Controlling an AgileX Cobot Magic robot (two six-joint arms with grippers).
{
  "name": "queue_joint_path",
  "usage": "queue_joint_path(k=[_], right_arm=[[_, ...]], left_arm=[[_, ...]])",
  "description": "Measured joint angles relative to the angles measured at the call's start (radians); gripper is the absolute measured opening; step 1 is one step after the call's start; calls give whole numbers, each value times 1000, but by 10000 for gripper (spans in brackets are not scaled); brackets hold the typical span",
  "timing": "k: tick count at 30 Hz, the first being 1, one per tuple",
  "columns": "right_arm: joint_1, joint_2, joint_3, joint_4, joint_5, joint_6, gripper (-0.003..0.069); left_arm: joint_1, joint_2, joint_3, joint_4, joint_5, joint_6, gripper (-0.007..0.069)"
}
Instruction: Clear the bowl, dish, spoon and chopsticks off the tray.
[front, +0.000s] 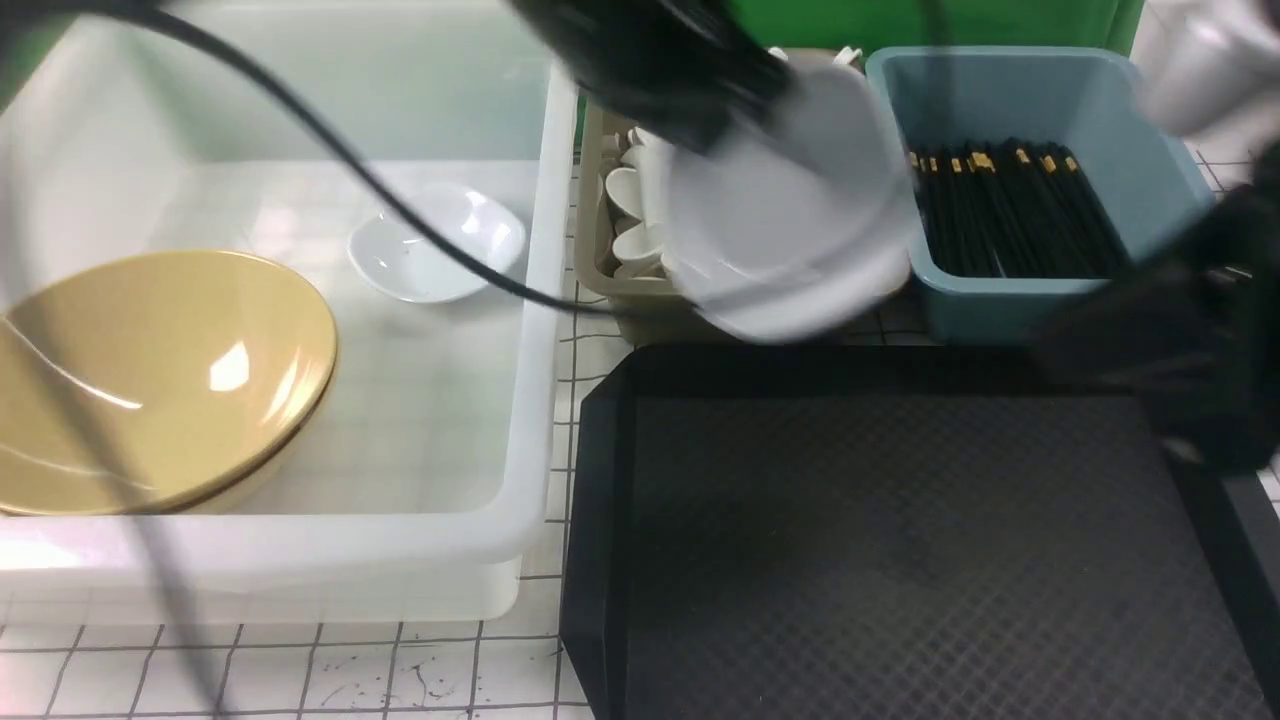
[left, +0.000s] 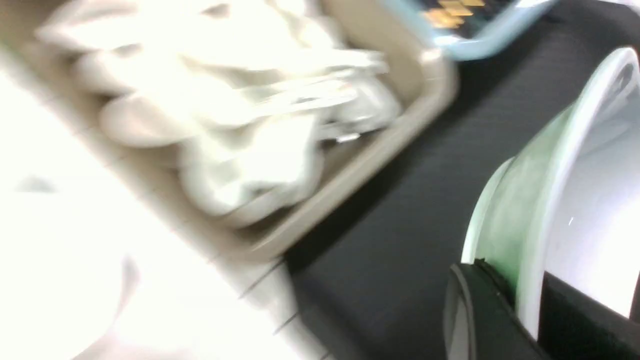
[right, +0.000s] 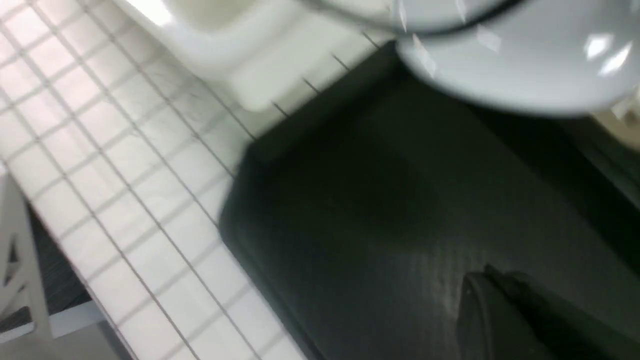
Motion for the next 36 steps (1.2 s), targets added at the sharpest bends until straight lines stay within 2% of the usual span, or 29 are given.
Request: queue_joint_path(k=[2, 4, 6, 9, 10, 13, 15, 18, 27, 36], right_arm=[[80, 75, -74, 1, -12, -13, 55], [111, 106, -106, 1, -18, -18, 55], [185, 186, -192, 1, -33, -36, 55], [226, 251, -264, 1, -36, -39, 55], [243, 290, -306, 1, -36, -40, 55], [257, 362, -383, 1, -21, -53, 56], [257, 384, -401, 0, -10, -60, 56], [257, 405, -409, -2, 0, -63, 56], [258, 422, -410, -5, 24, -63, 57], [258, 428, -410, -67, 38, -54, 59]], left_arm=[[82, -48, 5, 18, 58, 0, 4], [120, -67, 14, 24, 69, 0, 4], [219, -123, 66, 28, 74, 6, 4], [292, -158, 130, 23, 47, 11, 4], [358, -176, 183, 8, 1, 11, 4], [464, -169, 266, -49, -143, 11, 4], [498, -151, 287, -70, -190, 12, 4], [533, -87, 306, -99, -282, 40, 4], [535, 149, 306, -173, -486, 103, 4], [535, 320, 233, -272, -558, 127, 6]])
